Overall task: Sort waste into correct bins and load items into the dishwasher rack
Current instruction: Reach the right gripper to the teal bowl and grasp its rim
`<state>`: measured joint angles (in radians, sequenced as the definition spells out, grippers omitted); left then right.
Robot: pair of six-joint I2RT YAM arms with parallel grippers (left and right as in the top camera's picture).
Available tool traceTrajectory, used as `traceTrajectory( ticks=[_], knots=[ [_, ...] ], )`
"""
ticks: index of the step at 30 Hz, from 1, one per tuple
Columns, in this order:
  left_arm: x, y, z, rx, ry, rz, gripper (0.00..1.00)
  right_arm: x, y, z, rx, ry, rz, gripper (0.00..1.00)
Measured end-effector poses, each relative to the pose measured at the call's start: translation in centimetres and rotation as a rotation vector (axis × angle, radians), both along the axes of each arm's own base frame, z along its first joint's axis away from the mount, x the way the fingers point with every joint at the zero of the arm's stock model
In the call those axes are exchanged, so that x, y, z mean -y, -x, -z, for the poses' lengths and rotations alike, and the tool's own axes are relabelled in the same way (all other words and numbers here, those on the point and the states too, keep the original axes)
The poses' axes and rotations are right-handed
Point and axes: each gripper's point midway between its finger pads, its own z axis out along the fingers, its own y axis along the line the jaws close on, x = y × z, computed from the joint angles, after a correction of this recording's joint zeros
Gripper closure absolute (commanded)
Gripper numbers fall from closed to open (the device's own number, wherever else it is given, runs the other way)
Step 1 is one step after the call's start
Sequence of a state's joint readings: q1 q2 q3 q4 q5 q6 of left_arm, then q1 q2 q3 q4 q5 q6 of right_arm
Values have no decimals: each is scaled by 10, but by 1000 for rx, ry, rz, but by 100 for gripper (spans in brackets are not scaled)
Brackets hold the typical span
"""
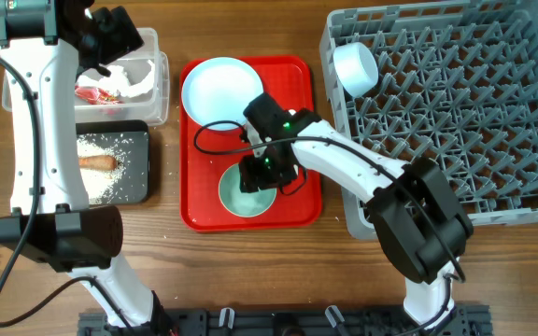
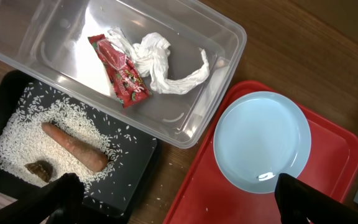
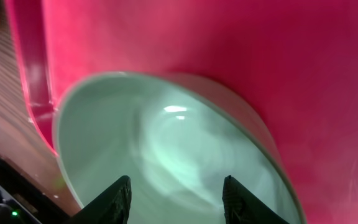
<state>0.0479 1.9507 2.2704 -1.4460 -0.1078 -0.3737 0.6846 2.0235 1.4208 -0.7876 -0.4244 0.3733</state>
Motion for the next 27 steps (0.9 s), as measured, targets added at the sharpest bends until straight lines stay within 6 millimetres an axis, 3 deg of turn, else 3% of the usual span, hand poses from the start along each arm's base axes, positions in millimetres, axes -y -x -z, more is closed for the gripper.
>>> traceTrajectory(
  ticks=[7, 10, 15, 19, 23, 27],
  knots=[
    [0, 0, 0, 1, 0, 0, 0, -15, -46, -24, 187, -21, 28, 50],
    [0, 0, 0, 0, 0, 0, 0, -13, -48, -25, 201, -8, 26, 50],
    [0, 0, 0, 0, 0, 0, 0, -6, -45, -44, 181, 33, -8, 37],
    [0, 0, 0, 0, 0, 0, 0, 17, -50, -56, 210, 111, 2, 32],
    [0, 0, 0, 0, 0, 0, 0, 37, -54, -49, 244, 198, -35, 33],
    [0, 0, 0, 0, 0, 0, 0, 47, -43, -21, 210, 246, -131, 46]
  ],
)
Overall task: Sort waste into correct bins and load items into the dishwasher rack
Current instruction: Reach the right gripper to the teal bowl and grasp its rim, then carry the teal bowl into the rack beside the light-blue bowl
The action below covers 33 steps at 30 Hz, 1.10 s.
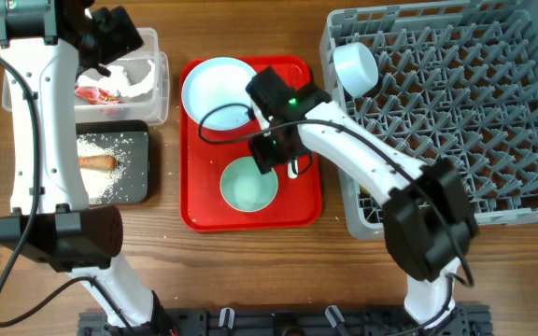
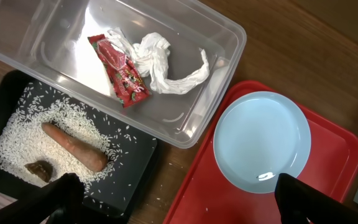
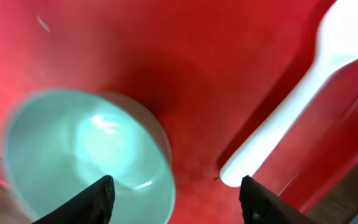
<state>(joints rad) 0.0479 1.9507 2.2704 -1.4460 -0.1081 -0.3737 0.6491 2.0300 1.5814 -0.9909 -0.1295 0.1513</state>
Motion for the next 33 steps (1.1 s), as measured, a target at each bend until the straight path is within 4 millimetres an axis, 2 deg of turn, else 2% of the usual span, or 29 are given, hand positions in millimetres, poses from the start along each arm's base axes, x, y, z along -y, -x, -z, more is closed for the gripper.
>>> traceTrajectory(
  ticks=[1, 3, 6, 7, 14, 17, 19, 21, 22, 23, 24, 25, 26, 28, 30, 33],
  knots=[
    [0, 0, 0, 0, 0, 0, 0, 1, 3, 7, -16, 11, -28, 50],
    [0, 0, 0, 0, 0, 0, 0, 6, 14, 29, -75, 43, -92, 64],
    [0, 0, 0, 0, 0, 0, 0, 6, 16, 34, -85, 42, -131, 91],
    [0, 0, 0, 0, 0, 0, 0, 6, 16, 34, -82, 41, -146, 96],
    [0, 0, 0, 0, 0, 0, 0, 8, 18, 33, -100, 42, -134, 96],
    [0, 0, 0, 0, 0, 0, 0, 13, 9, 19, -101, 37, -76, 96],
    [0, 0, 0, 0, 0, 0, 0, 17, -13, -9, -30, 20, -32, 96],
    [0, 0, 0, 0, 0, 0, 0, 29, -35, -42, 77, 29, 31, 96],
    [0, 0, 0, 0, 0, 0, 0, 43, -51, -72, 172, 38, 92, 96],
    [0, 0, 0, 0, 0, 0, 0, 56, -61, -92, 240, 49, 144, 96],
    [0, 0, 0, 0, 0, 0, 0, 79, -72, -122, 340, 78, 219, 96],
    [0, 0, 0, 0, 0, 0, 0, 97, -78, -143, 409, 104, 280, 96],
    [0, 0, 0, 0, 0, 0, 0, 131, -85, -176, 522, 158, 389, 96],
    [0, 0, 0, 0, 0, 0, 0, 191, -88, -225, 689, 264, 577, 96],
    [0, 0, 0, 0, 0, 0, 0, 242, -85, -253, 801, 397, 740, 96],
    [0, 0, 0, 0, 0, 0, 0, 282, -89, -264, 877, 518, 878, 96]
  ],
)
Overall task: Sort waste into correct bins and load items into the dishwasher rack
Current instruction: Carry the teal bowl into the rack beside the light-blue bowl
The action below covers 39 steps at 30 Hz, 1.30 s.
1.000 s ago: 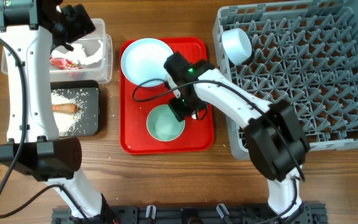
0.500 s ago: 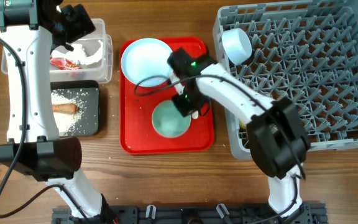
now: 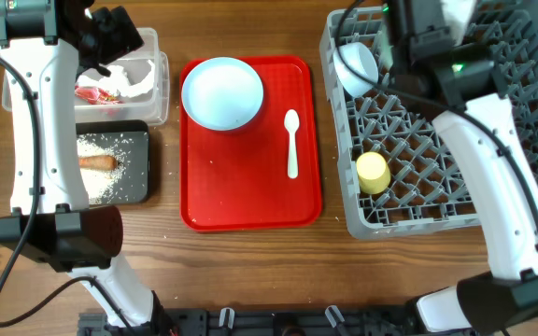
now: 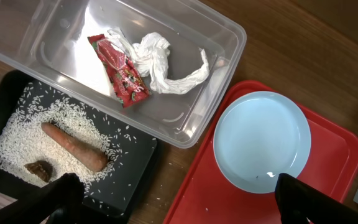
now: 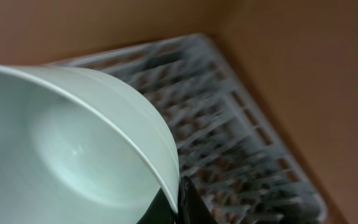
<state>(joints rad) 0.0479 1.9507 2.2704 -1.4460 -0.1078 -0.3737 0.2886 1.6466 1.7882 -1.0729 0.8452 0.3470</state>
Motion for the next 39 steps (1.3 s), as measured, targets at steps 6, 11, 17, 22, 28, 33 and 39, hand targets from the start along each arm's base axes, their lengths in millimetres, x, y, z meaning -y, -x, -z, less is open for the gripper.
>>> traceTrajectory(
  ticks=[6, 11, 17, 22, 28, 33, 39],
  knots=[
    [0, 0, 0, 0, 0, 0, 0, 52, -10, 16, -59, 135, 155, 95],
    [0, 0, 0, 0, 0, 0, 0, 63, -50, 40, -97, 248, 154, 96],
    [0, 0, 0, 2, 0, 0, 0, 65, -117, 81, -201, 439, 34, 96],
    [0, -1, 0, 3, 0, 0, 0, 61, -136, 122, -368, 550, -64, 96],
    [0, -1, 0, 3, 0, 0, 0, 57, -137, 130, -425, 579, -101, 96],
    [0, -1, 0, 3, 0, 0, 0, 49, -136, 131, -434, 588, -117, 96],
    [0, -1, 0, 3, 0, 0, 0, 25, -137, 135, -453, 604, -181, 73]
  ],
)
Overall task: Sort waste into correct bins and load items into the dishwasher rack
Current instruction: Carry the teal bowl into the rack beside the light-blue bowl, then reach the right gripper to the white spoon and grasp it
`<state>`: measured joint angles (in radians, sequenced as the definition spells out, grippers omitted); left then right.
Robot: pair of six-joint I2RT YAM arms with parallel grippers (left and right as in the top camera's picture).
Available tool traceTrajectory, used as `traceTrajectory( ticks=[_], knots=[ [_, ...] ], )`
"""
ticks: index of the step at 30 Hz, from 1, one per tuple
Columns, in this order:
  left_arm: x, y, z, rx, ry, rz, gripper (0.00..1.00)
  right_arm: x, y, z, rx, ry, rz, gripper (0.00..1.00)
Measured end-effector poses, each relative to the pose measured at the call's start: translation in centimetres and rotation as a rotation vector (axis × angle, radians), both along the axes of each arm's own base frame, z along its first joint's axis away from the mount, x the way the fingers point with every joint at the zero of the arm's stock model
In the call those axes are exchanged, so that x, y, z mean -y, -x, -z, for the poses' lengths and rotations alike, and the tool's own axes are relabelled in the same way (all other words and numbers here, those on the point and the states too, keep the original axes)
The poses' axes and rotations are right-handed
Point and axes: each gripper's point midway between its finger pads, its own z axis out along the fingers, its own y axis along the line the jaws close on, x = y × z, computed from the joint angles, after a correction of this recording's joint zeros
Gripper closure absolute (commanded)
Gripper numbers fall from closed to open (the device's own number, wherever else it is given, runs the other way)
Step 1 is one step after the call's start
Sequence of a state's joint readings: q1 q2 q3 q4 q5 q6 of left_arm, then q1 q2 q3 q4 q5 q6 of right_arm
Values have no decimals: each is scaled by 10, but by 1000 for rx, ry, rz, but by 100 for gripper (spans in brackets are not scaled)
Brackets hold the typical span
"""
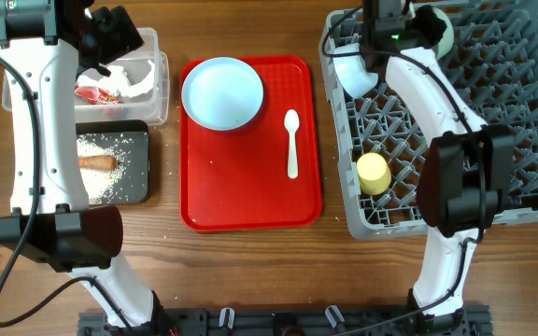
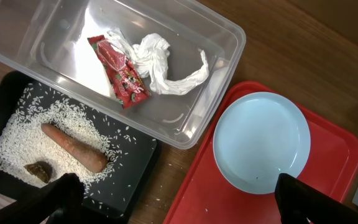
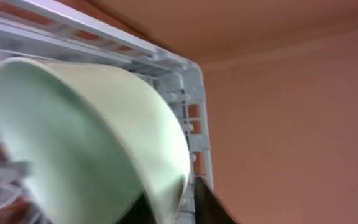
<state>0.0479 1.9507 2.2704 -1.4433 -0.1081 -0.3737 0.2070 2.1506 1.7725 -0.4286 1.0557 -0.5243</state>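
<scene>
A pale green bowl (image 1: 440,30) stands tilted on edge at the far rim of the grey dishwasher rack (image 1: 493,121). My right gripper (image 1: 418,25) is shut on its rim, which shows pinched between the dark fingers in the right wrist view (image 3: 180,198). A white cup (image 1: 353,67) and a yellow cup (image 1: 373,173) sit in the rack. On the red tray (image 1: 250,201) lie a light blue plate (image 1: 222,93) and a white spoon (image 1: 291,142). My left gripper (image 2: 179,204) hangs open and empty, high over the clear bin (image 2: 185,124).
The clear bin holds a red wrapper (image 2: 122,76) and crumpled white tissue (image 2: 160,62). A black tray (image 2: 135,162) beside it holds rice, a carrot (image 2: 73,146) and a small brown scrap. Bare wood lies between tray and rack.
The right arm has changed pose. The bowl, then held up over the rack's far left part, now stands on edge at the rack's far rim, still gripped. The left arm is unchanged.
My right gripper was open over the green bowl on the red tray, then open beside it near the spoon. Later the bowl was off the tray and held above the rack. Now it is at the rack's far edge. The left arm stayed over the bin.
</scene>
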Motion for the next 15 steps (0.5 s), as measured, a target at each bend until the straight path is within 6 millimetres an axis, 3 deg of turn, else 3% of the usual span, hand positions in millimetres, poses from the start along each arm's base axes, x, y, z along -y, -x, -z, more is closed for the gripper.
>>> traceTrajectory(
  ticks=[3, 5, 6, 15],
  knots=[
    [0, 0, 0, 0, 0, 0, 0, -25, -2, 2, -7, -6, -54, 64],
    [0, 0, 0, 0, 0, 0, 0, -40, -3, 2, -36, 9, -97, 29],
    [0, 0, 0, 0, 0, 0, 0, -41, -2, 3, -46, 15, -103, 20],
    [0, 0, 0, 0, 0, 0, 0, -54, -6, 8, -83, 3, -168, 3]
  ],
)
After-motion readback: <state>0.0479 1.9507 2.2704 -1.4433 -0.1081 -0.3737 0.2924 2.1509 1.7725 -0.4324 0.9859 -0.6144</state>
